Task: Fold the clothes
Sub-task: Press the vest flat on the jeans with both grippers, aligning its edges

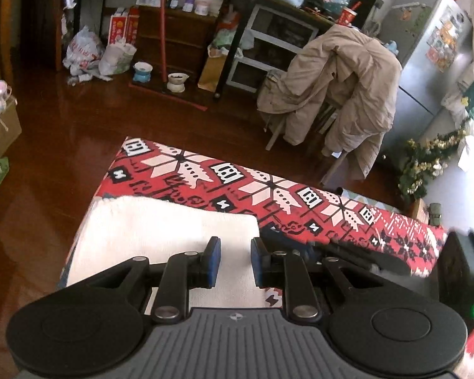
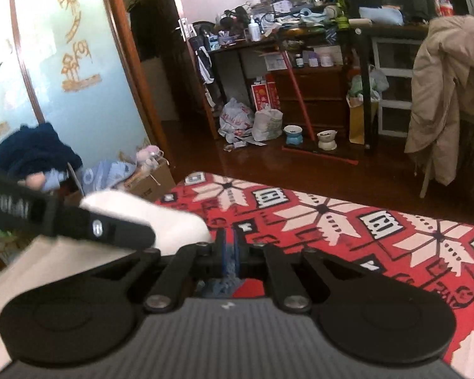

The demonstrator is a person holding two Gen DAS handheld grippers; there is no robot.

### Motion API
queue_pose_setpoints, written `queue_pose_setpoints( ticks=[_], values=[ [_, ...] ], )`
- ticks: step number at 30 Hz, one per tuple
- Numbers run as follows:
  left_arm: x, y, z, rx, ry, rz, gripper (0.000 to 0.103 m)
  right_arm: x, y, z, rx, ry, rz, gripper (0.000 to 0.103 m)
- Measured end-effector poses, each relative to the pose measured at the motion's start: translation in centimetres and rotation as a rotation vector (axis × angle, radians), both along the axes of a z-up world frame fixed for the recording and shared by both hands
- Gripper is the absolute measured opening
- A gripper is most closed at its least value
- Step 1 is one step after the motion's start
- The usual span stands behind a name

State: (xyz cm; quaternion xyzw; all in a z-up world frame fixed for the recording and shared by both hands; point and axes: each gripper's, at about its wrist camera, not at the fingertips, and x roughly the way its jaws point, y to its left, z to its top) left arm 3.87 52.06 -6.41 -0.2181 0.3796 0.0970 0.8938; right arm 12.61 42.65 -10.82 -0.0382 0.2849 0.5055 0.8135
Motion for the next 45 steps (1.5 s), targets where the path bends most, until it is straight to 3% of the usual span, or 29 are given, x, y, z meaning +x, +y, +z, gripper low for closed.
queue_pose_setpoints(
  ticks=[11, 18, 21, 27, 31, 45],
  values=[
    [-4.4, -1.3, -0.2, -0.082, -0.006, 0.005, 0.02, -6.6, -3.0, -0.2, -0.003, -0.044, 0.092, 0.005],
    [-8.0, -2.6, -0.2, -0.09, 0.014, -0.014, 0.02, -9.5, -4.6, 1.1, 0.013, -0.077, 0.146, 0.006],
    [-8.7, -2.7, -0.4, -0.1, 0.018, -0.009, 0.02, -9.0, -3.1, 1.3, -0.029, -0.136, 0.124, 0.006],
    [-9.3, -3.0, -0.6, -0.112, 0.017, -0.006, 0.02, -4.9, -0.3, 1.2, -0.043, -0.121, 0.003, 0.006],
    [-9.9, -2.7, -0.6, -0.138, 0.014, 0.002, 0.02, -3.3, 0.1, 1.3, -0.029, -0.058, -0.023, 0.007],
    [-15.4, -4.8, -0.8, -0.157, 0.018, -0.015, 0.02, -17.3, -7.5, 1.5, -0.094, -0.025, 0.199, 0.006]
  ],
)
